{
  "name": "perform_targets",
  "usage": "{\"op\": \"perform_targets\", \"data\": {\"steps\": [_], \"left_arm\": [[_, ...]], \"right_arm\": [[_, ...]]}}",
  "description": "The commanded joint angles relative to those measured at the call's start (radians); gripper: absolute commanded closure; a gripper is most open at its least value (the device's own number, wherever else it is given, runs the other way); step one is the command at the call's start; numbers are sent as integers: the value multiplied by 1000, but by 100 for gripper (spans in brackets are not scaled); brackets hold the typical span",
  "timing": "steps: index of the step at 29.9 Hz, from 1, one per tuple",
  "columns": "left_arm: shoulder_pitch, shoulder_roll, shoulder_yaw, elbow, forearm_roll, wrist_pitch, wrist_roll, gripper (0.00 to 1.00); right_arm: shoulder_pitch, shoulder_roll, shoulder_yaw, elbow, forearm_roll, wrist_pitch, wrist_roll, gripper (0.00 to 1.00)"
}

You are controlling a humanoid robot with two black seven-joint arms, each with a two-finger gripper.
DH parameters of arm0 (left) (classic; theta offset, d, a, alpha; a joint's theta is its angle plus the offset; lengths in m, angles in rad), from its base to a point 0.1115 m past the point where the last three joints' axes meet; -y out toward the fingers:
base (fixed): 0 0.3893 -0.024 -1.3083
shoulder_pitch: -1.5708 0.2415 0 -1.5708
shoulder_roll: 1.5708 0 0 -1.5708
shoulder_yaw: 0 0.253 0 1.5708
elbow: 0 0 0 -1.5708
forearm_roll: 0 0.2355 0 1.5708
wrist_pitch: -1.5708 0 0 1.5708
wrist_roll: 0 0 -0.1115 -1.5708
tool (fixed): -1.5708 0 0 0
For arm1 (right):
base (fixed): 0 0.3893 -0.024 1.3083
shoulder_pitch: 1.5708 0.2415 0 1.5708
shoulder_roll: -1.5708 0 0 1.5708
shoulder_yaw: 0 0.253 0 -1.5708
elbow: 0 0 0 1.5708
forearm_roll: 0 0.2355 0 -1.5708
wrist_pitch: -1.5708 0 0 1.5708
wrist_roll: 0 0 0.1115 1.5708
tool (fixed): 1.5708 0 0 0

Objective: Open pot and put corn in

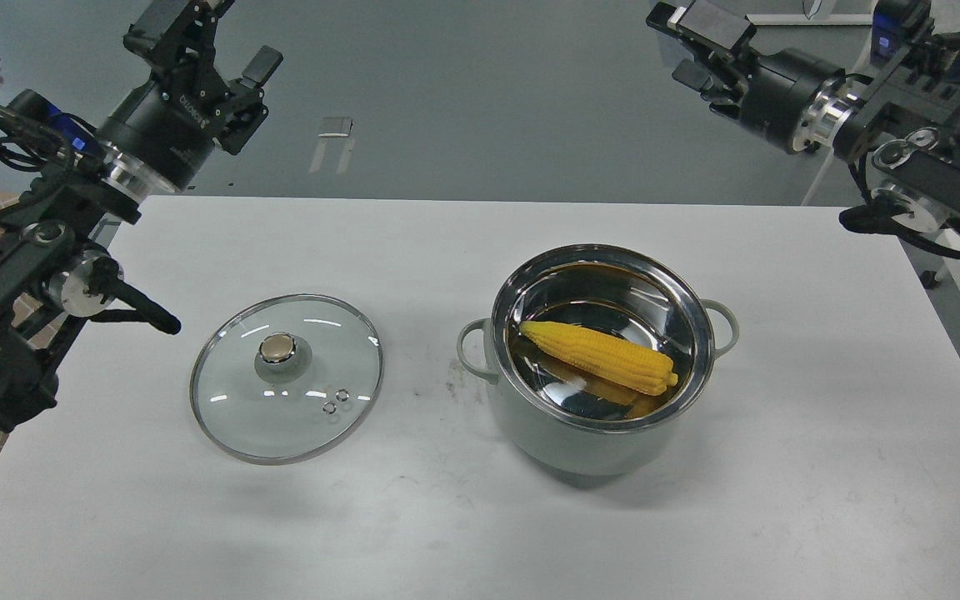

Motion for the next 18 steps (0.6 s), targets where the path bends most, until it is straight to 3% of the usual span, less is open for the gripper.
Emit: {"op": "perform_targets", "data": {"steps": [1,5,9,18], "left_arm": [[-36,-79,-9,113,-13,-69,14,9],[-60,-130,-9,194,-74,-113,24,9],[-62,-167,-11,265,-143,-159,60,5],[-60,-219,-15,327,-175,-174,74,3]], "right_arm": [[-95,32,117,-61,117,39,0,0],[-132,99,195,-164,197,118,0,0],[-177,134,258,-219,228,220,0,0],[-255,185,346,-250,231,222,0,0]]}}
